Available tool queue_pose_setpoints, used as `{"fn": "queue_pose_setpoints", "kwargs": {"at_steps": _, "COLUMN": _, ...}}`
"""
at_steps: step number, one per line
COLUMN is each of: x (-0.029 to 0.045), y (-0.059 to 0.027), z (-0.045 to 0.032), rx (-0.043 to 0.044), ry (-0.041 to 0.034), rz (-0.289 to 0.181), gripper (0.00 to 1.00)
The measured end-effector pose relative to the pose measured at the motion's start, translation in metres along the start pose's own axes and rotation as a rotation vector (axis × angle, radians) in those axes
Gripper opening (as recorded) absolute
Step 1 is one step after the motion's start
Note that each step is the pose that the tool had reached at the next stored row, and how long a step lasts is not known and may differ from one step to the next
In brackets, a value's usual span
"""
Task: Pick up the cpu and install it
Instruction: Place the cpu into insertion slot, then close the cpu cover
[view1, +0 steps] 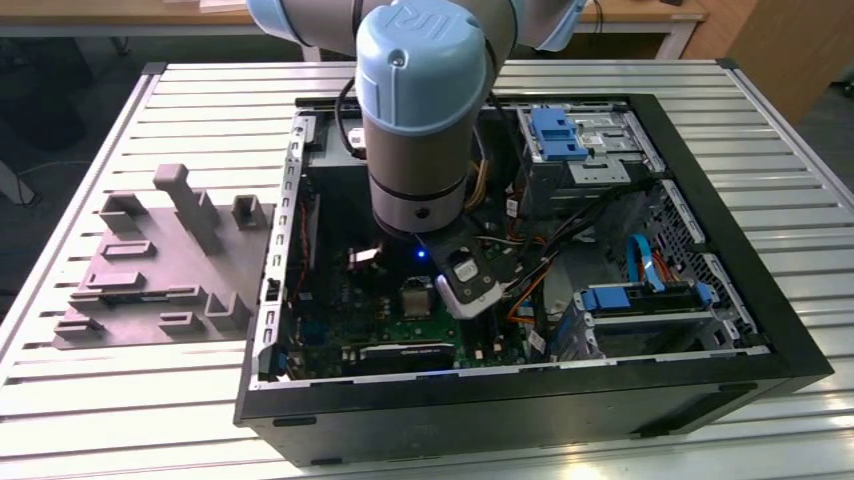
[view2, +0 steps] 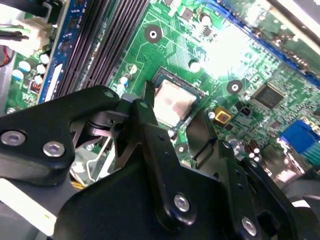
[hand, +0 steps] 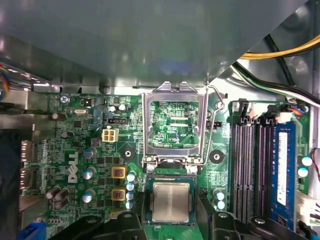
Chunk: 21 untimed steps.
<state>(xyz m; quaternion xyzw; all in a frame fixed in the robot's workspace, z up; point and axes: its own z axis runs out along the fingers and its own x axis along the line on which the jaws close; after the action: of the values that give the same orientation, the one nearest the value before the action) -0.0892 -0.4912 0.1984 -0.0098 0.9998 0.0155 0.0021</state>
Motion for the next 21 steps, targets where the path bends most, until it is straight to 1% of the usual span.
{"fn": "queue_pose_setpoints", "kwargs": {"at_steps": 3, "x": 0.0, "y": 0.0002, "z": -0.0058, "rx": 0.0001, "ry": 0.0013, "rz": 0.0, "gripper": 0.51}}
{"fn": "queue_pose_setpoints", "kwargs": {"at_steps": 5, "x": 0.0, "y": 0.0002, "z": -0.0082, "rx": 0.0002, "ry": 0.0023, "rz": 0.0, "gripper": 0.39}}
{"fn": "queue_pose_setpoints", "kwargs": {"at_steps": 6, "x": -0.0001, "y": 0.0003, "z": -0.0086, "rx": 0.0001, "ry": 0.0028, "rz": 0.0, "gripper": 0.39}}
{"fn": "queue_pose_setpoints", "kwargs": {"at_steps": 9, "x": -0.0001, "y": 0.0003, "z": -0.0087, "rx": -0.0001, "ry": 0.0031, "rz": 0.0, "gripper": 0.21}}
{"fn": "queue_pose_setpoints", "kwargs": {"at_steps": 10, "x": -0.0001, "y": 0.0003, "z": -0.0088, "rx": 0.0, "ry": 0.0031, "rz": 0.0, "gripper": 0.21}}
{"fn": "queue_pose_setpoints", "kwargs": {"at_steps": 11, "x": -0.0001, "y": 0.0003, "z": -0.0088, "rx": 0.0001, "ry": 0.0032, "rz": 0.0, "gripper": 0.15}}
{"fn": "queue_pose_setpoints", "kwargs": {"at_steps": 12, "x": -0.0001, "y": 0.0003, "z": -0.0088, "rx": 0.0001, "ry": 0.0032, "rz": 0.0, "gripper": 0.15}}
{"fn": "queue_pose_setpoints", "kwargs": {"at_steps": 13, "x": -0.0001, "y": 0.0003, "z": -0.0088, "rx": 0.0001, "ry": 0.0033, "rz": 0.0, "gripper": 0.11}}
{"fn": "queue_pose_setpoints", "kwargs": {"at_steps": 18, "x": -0.0001, "y": 0.0003, "z": -0.0088, "rx": 0.0002, "ry": 0.0034, "rz": 0.0, "gripper": 0.11}}
{"fn": "queue_pose_setpoints", "kwargs": {"at_steps": 20, "x": -0.0001, "y": 0.0003, "z": -0.0088, "rx": 0.0001, "ry": 0.0061, "rz": 0.0, "gripper": 0.11}}
{"fn": "queue_pose_setpoints", "kwargs": {"at_steps": 21, "x": -0.0001, "y": 0.0003, "z": -0.0089, "rx": 0.0001, "ry": 0.0061, "rz": 0.0, "gripper": 0.11}}
